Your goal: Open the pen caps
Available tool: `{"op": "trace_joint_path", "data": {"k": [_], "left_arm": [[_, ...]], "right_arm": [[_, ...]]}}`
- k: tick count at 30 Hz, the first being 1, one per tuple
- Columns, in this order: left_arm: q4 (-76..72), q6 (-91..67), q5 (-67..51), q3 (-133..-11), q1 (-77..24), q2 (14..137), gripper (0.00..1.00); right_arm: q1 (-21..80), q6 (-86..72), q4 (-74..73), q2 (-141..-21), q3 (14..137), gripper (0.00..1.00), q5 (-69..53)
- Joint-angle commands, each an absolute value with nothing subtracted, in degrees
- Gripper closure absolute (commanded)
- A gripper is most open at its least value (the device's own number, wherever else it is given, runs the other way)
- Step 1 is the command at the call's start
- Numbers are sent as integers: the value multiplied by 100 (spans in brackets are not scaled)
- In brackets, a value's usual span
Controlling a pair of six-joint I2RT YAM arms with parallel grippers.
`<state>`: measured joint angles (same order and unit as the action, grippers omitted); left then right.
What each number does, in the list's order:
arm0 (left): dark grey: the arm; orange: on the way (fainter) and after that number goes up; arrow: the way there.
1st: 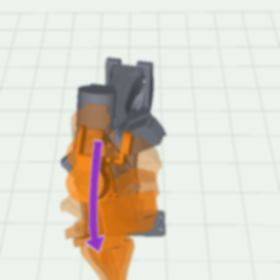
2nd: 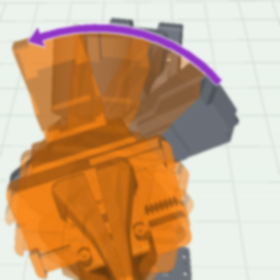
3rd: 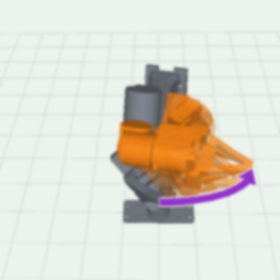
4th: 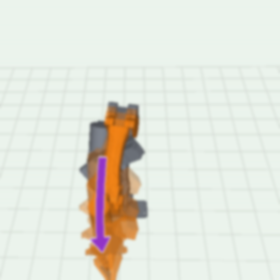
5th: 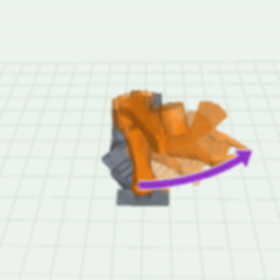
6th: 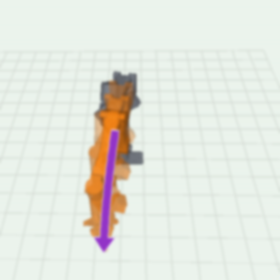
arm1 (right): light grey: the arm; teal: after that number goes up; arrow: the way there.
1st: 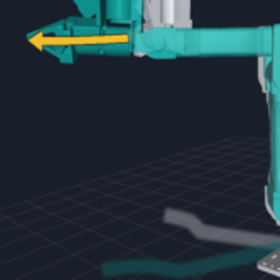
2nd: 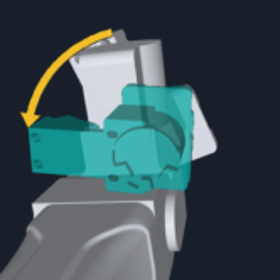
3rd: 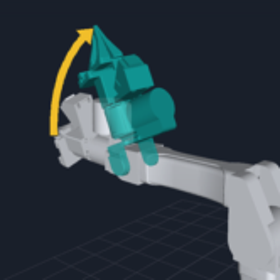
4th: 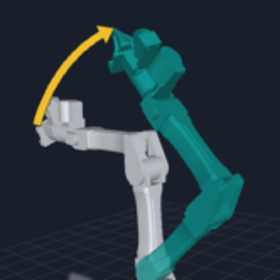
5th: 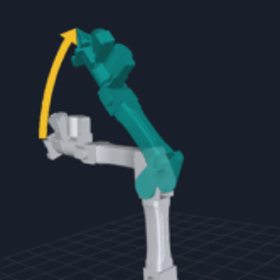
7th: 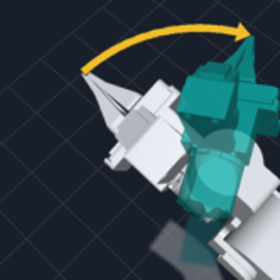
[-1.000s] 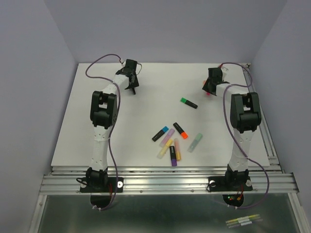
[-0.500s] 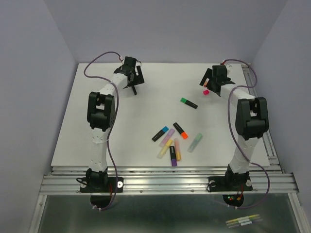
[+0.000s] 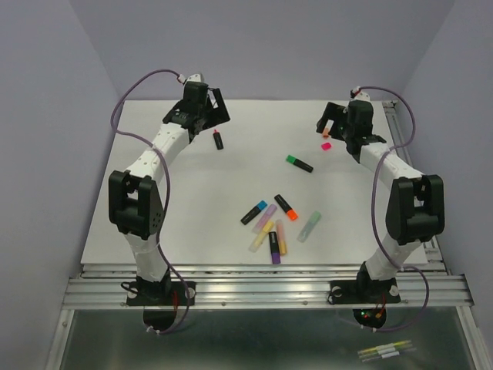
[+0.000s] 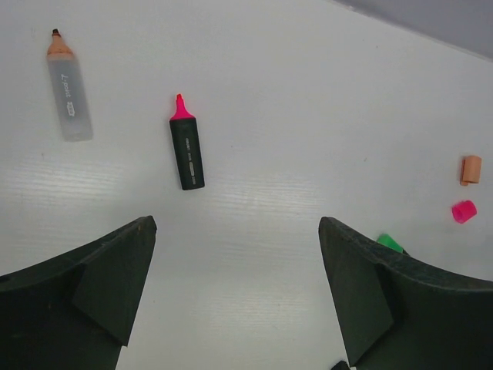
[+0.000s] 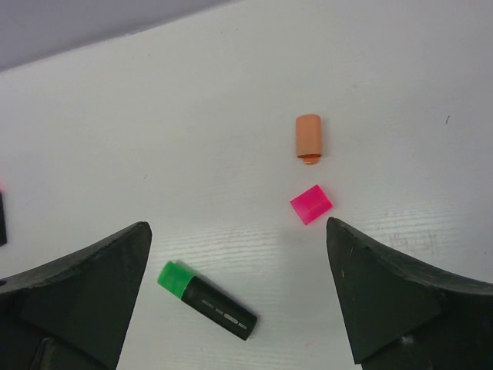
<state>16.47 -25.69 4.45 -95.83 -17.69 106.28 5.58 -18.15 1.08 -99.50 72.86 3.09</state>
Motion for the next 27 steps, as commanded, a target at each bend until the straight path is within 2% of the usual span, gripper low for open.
{"op": "trace_joint_path", "data": {"k": [1,5,10,16,20,27], "left_arm": [[1266,-2637,264,-9168,-1811,10056,1],[1178,-2611,211,-9018,-1811,9809,1],[1107,-2523,114,-8974,-1811,9554,1],[1081,-2479,35,-8789,-1802,9405,1],[1055,-2540,-176,-8404,-1811,9203,1],[1037,-2637,-290,-7657,-1828,8763,1]], "right_arm": [[562,-1564,746,-9519,6891,0,-525],[554,-1485,597,-9598,7022,0,-896],[562,-1283,993,-9334,6619,0,-1545],[563,-1169,1073,-9158,6460,0,-1784],[746,-941,563,-8948,6451,0,-1609],[1817,-510,-518,-8640,6267,0,-932]]}}
